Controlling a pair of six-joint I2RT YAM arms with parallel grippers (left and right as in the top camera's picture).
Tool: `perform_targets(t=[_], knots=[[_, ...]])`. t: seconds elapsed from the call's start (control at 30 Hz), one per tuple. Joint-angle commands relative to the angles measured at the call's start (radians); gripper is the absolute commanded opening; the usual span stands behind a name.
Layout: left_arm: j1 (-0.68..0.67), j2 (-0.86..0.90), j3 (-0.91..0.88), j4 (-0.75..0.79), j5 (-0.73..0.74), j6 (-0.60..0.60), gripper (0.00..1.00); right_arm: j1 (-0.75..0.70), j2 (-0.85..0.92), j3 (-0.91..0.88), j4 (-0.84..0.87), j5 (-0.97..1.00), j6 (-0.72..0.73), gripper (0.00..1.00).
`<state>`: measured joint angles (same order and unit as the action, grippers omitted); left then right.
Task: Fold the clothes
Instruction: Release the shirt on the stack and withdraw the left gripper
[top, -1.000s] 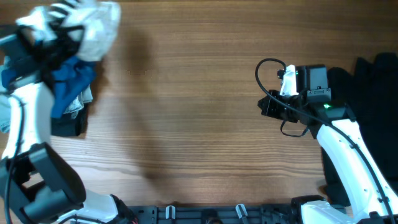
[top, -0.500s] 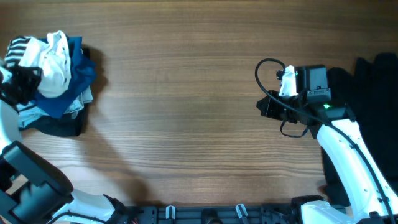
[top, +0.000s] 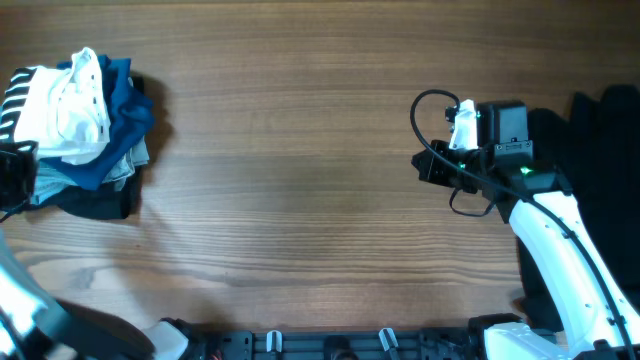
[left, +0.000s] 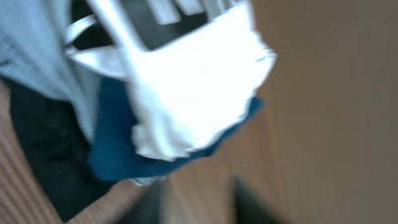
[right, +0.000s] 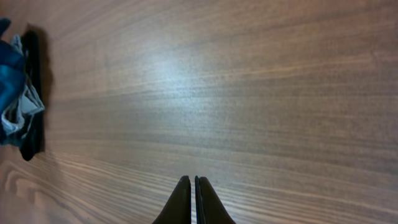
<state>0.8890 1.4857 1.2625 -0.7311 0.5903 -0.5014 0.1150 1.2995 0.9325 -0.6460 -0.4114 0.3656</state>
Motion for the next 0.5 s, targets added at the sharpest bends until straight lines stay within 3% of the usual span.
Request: perform_targets(t=[0.0,0.13,0.27,0.47], knots=[[-0.015,-0.095,0.009,0.072,0.018,0.003,0.04,0.005,-0.002,0.018,0.026,-0.004,0.031,0.04],[-0.068,-0.071,0.008,0.273,-0.113,0.118,0.04,0.005,-0.002,0.018,0.055,-0.005,0.039,0.04],[-0.15,0.086,0.008,0.416,-0.185,0.22,0.04,0.005,-0.002,0.018,0.062,-0.004,0.039,0.04],[-0.189,0.385,0.008,0.38,-0.225,0.232,0.04,0.005,-0.002,0.018,0.054,-0.008,0.038,0.04]])
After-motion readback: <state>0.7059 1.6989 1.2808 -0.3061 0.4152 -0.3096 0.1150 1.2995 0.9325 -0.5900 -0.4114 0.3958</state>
